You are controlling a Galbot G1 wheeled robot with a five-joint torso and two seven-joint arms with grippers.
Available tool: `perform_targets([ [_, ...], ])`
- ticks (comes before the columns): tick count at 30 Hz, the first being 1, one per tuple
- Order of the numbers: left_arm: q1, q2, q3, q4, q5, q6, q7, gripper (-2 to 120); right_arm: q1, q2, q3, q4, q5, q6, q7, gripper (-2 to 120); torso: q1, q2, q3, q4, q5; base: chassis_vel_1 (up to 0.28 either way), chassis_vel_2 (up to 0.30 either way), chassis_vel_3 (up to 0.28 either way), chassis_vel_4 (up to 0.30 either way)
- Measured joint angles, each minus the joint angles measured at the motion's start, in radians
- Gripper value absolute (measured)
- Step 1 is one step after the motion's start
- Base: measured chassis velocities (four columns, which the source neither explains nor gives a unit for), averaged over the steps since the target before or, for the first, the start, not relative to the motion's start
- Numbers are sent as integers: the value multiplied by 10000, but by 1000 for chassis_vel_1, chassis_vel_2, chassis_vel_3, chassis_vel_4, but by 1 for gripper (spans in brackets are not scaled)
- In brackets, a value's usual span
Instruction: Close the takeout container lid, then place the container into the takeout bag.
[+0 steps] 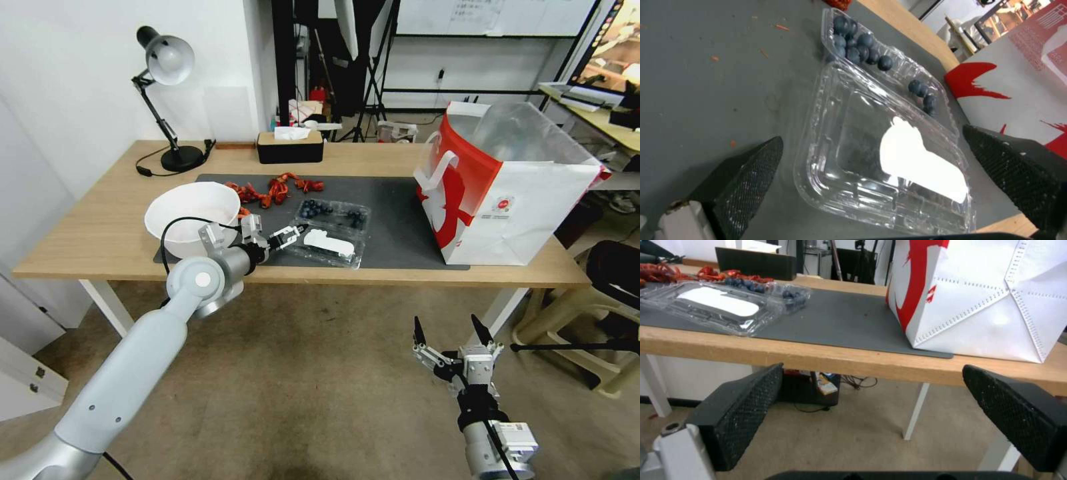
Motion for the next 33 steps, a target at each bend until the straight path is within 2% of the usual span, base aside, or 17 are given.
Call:
perform_targets([
  [20,273,-141,215,-913,99,349,-382,100,-3,0,81,-13,41,72,51,100,-3,0,0,0,0,0,0,0,0],
  [33,427,-201,267,-1155,205,370,-463,100,22,0,128,-53,68,147,58,100,-2,1,0,0,0,0,0,0,0],
])
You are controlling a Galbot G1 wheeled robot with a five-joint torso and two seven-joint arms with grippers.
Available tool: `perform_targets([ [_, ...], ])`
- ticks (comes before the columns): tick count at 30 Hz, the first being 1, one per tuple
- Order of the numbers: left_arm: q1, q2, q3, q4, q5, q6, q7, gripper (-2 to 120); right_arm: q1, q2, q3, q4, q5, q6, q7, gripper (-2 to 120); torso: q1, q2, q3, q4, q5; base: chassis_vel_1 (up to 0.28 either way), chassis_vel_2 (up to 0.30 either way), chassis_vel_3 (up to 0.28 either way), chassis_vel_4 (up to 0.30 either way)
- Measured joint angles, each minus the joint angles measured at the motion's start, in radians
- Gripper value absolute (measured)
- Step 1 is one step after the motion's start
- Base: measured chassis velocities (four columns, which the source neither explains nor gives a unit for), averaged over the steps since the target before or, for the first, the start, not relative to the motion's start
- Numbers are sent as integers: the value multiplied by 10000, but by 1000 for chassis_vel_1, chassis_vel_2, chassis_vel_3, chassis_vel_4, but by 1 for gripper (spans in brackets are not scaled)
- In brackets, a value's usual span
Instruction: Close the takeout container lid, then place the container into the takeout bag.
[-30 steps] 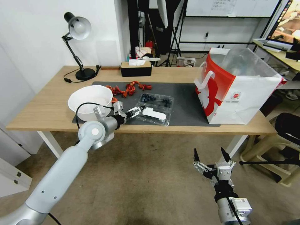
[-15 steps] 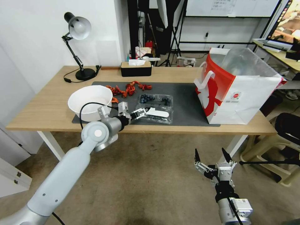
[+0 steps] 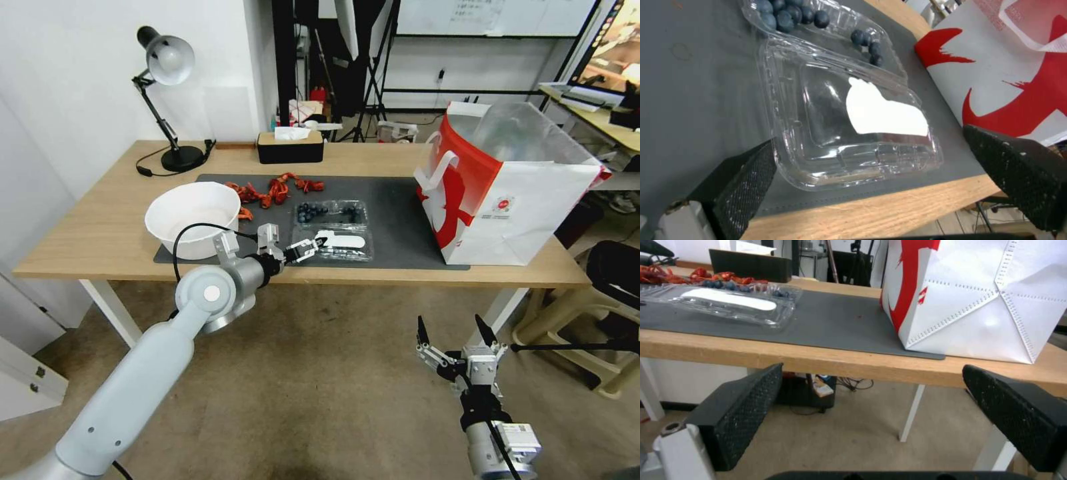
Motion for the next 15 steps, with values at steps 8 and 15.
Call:
perform_targets([
  [8,32,-140,94,-59,55,0,-47,100,-15,0,7,-2,1,8,7,100,0,0,0,0,1,0,0,0,0],
  [15,52,-76,-27,-67,80,-66,-95,100,-23,0,22,4,0,8,8,100,0,0,0,-1,0,0,0,0,0],
])
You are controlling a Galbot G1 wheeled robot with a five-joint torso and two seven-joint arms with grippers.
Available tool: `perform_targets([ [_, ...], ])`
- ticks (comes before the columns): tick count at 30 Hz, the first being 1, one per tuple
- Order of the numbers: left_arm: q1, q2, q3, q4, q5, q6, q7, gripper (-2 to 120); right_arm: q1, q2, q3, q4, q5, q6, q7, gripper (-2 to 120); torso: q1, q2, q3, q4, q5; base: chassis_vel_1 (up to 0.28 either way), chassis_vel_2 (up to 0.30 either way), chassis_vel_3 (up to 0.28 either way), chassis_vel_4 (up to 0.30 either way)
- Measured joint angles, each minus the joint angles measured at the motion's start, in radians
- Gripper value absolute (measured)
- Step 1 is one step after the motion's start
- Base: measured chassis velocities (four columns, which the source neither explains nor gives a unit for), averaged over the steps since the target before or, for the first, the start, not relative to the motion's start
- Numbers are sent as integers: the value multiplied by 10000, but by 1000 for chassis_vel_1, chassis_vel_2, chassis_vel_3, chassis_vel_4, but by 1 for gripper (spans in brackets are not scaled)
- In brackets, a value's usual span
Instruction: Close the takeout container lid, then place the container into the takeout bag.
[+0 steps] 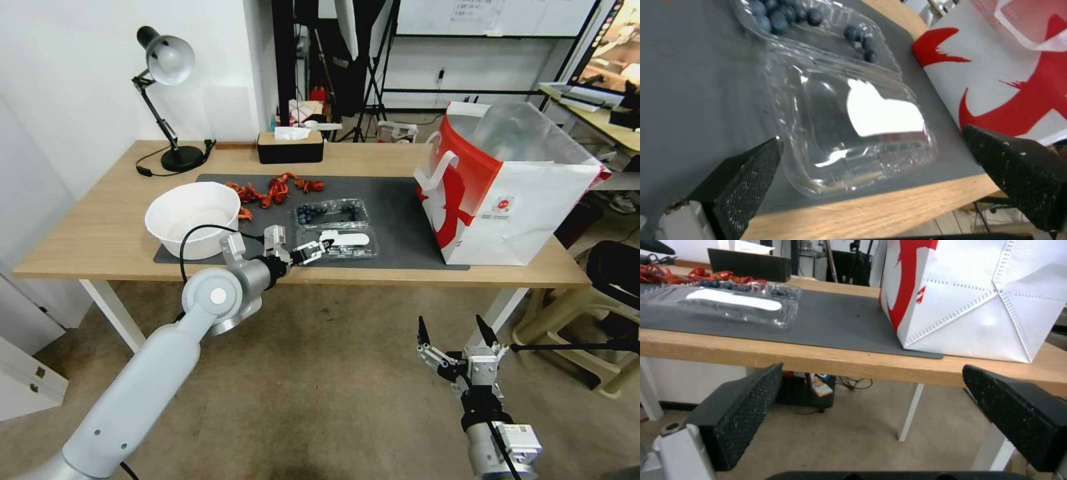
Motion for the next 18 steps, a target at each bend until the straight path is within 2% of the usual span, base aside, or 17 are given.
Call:
perform_targets([
  [10,609,616,-638,-547,694,-494,-249,100,1,0,-44,83,-74,31,-8,100,2,0,0,1,-1,0,0,0,0],
  [13,1493,961,-1264,-1277,1518,-1374,-170,100,7,0,-93,163,-115,152,-19,100,2,0,0,0,0,0,0,0,0],
  [14,1493,961,-1264,-1277,1518,-1374,-170,100,7,0,-93,163,-115,152,-19,100,2,0,0,0,0,0,0,0,0],
  [17,2782,1160,-1852,-2077,2632,-2369,158,100,68,-1,-105,176,-111,534,-20,100,1,1,0,4,-2,0,0,0,0],
  [18,2782,1160,-1852,-2077,2632,-2369,158,100,68,-1,-105,176,-111,534,-20,100,1,1,0,4,-2,0,0,0,0],
])
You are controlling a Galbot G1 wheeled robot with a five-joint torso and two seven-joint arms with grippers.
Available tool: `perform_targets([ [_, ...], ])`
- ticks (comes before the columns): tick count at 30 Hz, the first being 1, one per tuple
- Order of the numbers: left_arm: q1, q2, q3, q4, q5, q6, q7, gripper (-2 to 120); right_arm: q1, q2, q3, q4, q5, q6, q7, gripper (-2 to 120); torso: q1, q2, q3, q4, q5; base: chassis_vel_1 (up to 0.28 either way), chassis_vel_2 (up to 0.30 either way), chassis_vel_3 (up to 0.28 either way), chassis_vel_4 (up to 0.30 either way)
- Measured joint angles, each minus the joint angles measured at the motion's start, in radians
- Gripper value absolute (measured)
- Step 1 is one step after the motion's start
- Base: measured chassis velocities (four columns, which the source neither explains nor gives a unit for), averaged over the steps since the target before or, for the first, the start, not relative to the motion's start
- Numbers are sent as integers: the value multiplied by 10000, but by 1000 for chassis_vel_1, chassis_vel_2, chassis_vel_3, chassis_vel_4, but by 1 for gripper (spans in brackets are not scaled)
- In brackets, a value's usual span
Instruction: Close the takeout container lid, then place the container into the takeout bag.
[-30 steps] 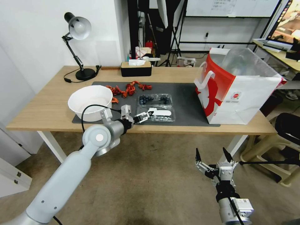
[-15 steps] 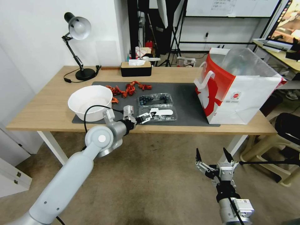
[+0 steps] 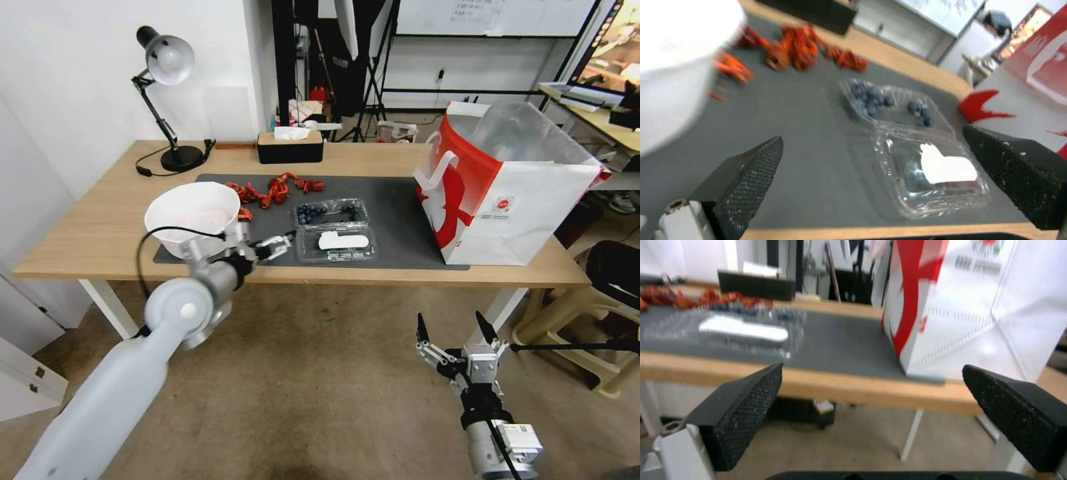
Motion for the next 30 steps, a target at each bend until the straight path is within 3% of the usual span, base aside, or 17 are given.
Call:
perform_targets([
  [2,906,58,-193,-282,1748,-1267,249,100,61,1,6,-49,38,340,-2,100,0,3,-1,-2,1,0,0,0,0],
  [3,1661,39,-376,-298,3570,-2535,467,100,99,-2,7,-94,133,590,-16,100,0,2,0,1,0,0,0,0,0],
  [4,1661,39,-376,-298,3570,-2535,467,100,99,-2,7,-94,133,590,-16,100,0,2,0,1,0,0,0,0,0],
  [5,2124,-25,-532,-301,4608,-3230,541,100,129,-12,1,-133,226,747,-37,100,0,2,0,-1,1,0,0,0,0],
  [7,2851,-195,-706,-333,5716,-4011,496,100,172,-28,4,-216,386,1006,-95,100,0,2,-1,0,0,0,0,0,0],
  [13,3641,-580,-670,-84,6855,-4873,344,100,159,-5,98,-307,650,1567,-159,100,0,2,-1,-8,0,0,0,0,0],
  [16,4356,-874,-824,122,7317,-5318,314,100,233,-3,76,-362,792,1725,-179,100,0,2,1,0,2,0,0,0,0],
  [30,4829,-1170,-909,483,7545,-5725,381,100,281,0,34,-572,967,1939,-361,100,-1,-1,0,-3,2,0,0,0,0],
])
